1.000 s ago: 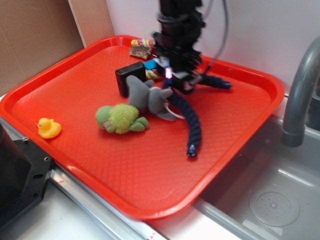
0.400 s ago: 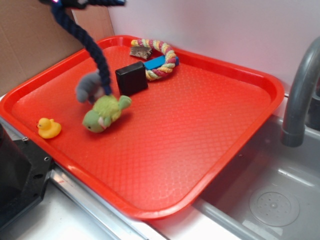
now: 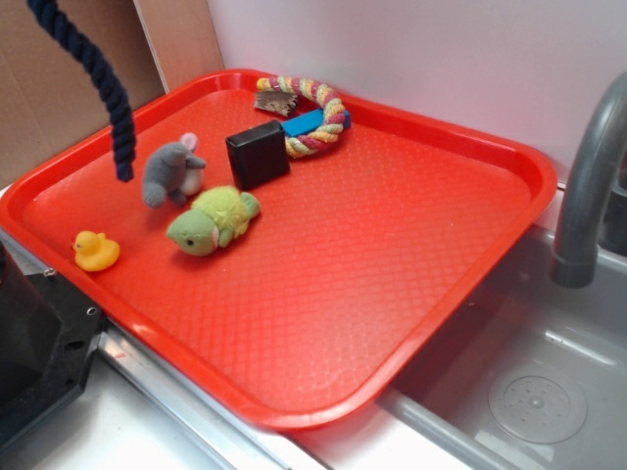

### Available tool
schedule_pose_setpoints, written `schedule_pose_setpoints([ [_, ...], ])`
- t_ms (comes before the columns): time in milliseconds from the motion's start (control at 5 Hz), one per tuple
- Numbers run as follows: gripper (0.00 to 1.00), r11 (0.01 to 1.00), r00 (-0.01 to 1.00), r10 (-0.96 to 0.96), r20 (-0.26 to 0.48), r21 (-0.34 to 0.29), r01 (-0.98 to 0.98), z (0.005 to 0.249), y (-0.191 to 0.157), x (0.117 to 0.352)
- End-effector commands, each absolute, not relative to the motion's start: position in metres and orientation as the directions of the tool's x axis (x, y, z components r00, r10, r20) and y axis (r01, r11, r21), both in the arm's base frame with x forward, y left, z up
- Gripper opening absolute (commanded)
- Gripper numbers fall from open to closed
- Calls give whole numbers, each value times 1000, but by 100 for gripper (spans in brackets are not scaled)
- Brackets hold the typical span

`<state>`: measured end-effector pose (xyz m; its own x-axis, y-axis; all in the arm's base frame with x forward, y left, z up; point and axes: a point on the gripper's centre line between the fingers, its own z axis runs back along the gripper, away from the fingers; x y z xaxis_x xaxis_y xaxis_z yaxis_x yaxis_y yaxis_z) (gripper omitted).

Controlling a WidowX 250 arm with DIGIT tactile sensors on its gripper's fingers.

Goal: Grab the blue rope.

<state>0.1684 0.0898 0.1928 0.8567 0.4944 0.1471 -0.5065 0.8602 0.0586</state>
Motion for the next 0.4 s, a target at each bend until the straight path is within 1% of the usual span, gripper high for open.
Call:
schedule_pose_setpoints([
  [0, 0, 822, 814, 545, 203, 59, -566, 201, 85, 153],
  [200, 0, 818, 817, 550, 176, 85, -569, 195, 84, 157],
])
